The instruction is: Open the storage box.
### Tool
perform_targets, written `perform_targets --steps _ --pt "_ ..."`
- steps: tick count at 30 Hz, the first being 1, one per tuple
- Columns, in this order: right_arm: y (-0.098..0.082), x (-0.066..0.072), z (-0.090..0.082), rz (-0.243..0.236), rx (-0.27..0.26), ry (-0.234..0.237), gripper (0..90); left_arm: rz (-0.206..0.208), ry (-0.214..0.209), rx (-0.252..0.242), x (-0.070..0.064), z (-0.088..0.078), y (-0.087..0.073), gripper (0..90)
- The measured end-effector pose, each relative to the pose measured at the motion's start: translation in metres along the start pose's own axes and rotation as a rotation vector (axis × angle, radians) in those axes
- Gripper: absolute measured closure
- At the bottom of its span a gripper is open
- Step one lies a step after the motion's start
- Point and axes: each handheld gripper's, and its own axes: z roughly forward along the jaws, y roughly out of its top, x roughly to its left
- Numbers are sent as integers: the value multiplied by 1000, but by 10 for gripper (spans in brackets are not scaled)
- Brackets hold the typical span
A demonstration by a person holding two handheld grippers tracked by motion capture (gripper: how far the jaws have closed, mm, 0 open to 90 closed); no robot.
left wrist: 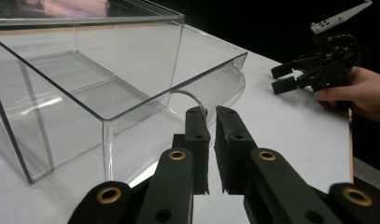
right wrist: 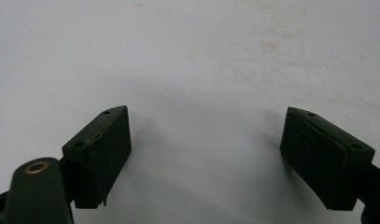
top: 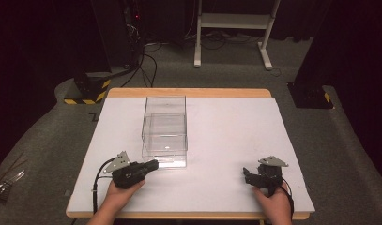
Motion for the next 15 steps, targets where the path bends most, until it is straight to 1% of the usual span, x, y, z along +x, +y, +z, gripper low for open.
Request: perform_targets --steps 4,7,8,9,15 --pt "0 0 0 0 0 0 165 8 -12 8 -5 -3 -2 839" --pt "0 0 0 0 0 0 165 6 -21 10 -8 -5 -3 841" --pt "0 0 0 0 0 0 165 15 -23 14 -10 -7 -4 841" --pt "0 0 0 0 0 0 165 15 -23 14 -10 -7 -4 841" --pt "0 0 0 0 0 0 165 24 -44 26 -21 -13 -7 845"
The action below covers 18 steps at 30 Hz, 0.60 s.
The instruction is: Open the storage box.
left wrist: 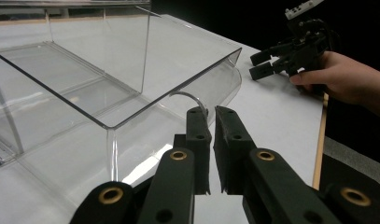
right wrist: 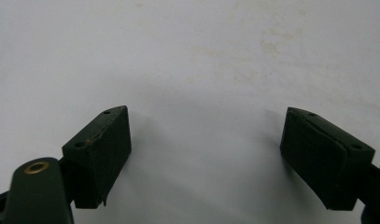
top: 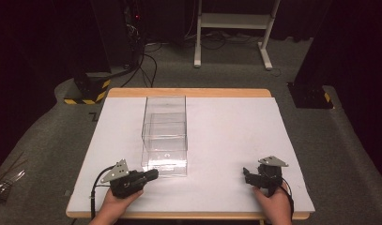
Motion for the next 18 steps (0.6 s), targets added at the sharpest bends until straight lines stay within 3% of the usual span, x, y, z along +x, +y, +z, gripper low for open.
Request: perform_targets --steps 18 --pt "0 0 0 1 0 0 165 1 -31 18 -15 -13 -11 846"
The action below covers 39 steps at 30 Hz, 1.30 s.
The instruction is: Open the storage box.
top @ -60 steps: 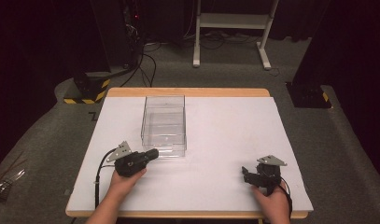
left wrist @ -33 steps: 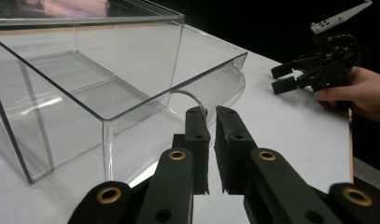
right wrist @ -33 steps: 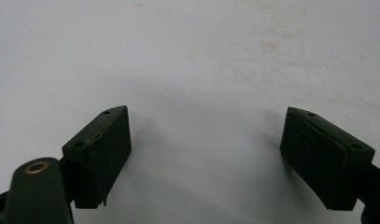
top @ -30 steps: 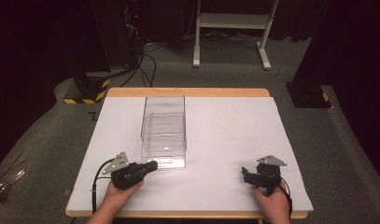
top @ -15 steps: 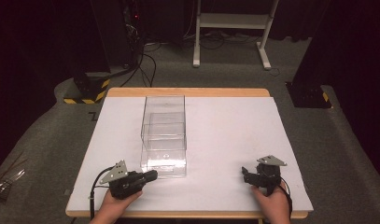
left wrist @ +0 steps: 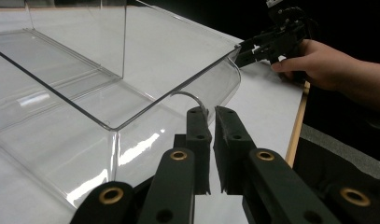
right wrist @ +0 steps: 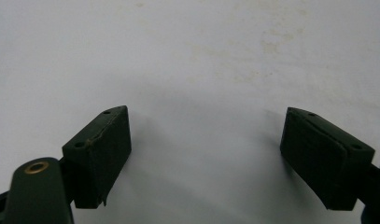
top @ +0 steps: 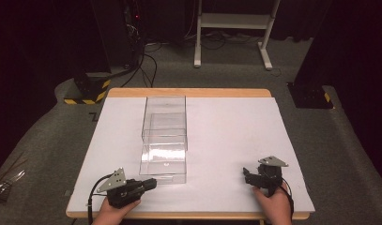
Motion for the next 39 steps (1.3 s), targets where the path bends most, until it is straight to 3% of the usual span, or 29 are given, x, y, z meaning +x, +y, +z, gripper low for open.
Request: perform_targets --steps 7,12,21,28,32,33,34,35,38,39 --pt "0 0 0 0 0 1 165 5 -1 1 -1 -2 -1 843" --pt "0 0 0 1 0 1 165 7 25 -1 -3 -8 0 717" --pt "0 0 0 1 1 3 165 9 68 -67 -2 -32 7 699" --pt "0 0 0 0 1 3 164 13 155 -122 8 -52 11 701" --pt "0 0 0 0 0 3 165 13 235 -137 16 -61 10 686" --pt "0 0 0 2 1 4 165 13 235 -137 16 -61 10 677" --pt "0 0 0 1 1 3 165 2 288 -137 22 -65 7 660" --pt "0 0 0 -1 0 3 165 -1 313 -133 25 -67 6 649" --pt "0 0 0 1 1 4 165 -31 373 -125 34 -71 2 626" --pt "0 0 0 1 1 3 165 -31 373 -125 34 -71 2 620"
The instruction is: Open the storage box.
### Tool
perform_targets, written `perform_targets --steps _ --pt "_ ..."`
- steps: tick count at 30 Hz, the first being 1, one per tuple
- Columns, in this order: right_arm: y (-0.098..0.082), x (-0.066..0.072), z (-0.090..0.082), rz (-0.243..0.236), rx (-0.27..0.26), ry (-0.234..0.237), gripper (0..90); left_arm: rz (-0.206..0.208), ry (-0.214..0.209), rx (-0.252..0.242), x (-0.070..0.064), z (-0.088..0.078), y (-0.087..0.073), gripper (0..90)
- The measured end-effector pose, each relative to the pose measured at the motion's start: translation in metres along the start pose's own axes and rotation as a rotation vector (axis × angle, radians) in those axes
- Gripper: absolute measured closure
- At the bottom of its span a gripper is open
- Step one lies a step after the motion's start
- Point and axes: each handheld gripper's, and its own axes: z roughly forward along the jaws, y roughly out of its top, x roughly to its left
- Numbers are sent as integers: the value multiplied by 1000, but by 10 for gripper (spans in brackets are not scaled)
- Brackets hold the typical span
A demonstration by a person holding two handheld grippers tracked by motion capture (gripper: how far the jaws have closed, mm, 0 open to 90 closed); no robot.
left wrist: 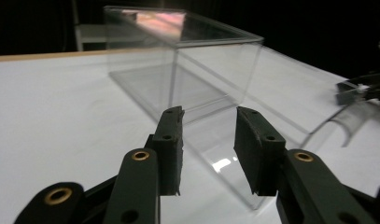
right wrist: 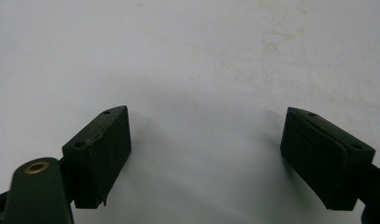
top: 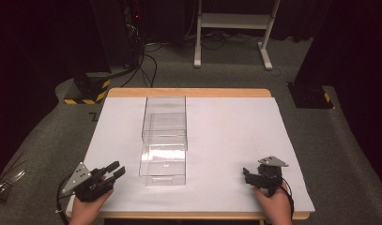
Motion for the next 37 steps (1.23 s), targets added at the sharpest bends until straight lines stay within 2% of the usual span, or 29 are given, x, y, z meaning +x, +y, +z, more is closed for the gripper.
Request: perform_targets --steps 1,4,5,9,12,16,19,25,29,30,31,37 --pt "0 0 0 0 0 0 165 -9 37 20 6 0 -3 619" --pt "0 0 0 0 0 0 165 -1 89 56 14 0 -7 607" --pt "0 0 0 0 0 0 164 -23 99 65 15 1 -9 602" --pt "0 0 0 0 0 0 164 5 174 117 23 4 -13 581" --pt "0 0 0 0 0 0 165 49 233 162 24 8 -16 579" --pt "0 0 0 0 0 1 165 71 284 224 25 15 -19 555" --pt "0 0 0 0 0 0 165 78 302 268 27 20 -22 552" --pt "0 0 0 0 0 1 165 56 312 333 30 28 -26 477" --pt "0 0 0 1 0 1 164 86 324 389 27 33 -27 419" --pt "0 0 0 0 0 1 164 86 324 389 27 33 -27 407" --pt "0 0 0 0 0 1 164 101 329 413 25 35 -28 398" --pt "0 0 0 1 0 0 164 79 335 421 26 37 -29 370"
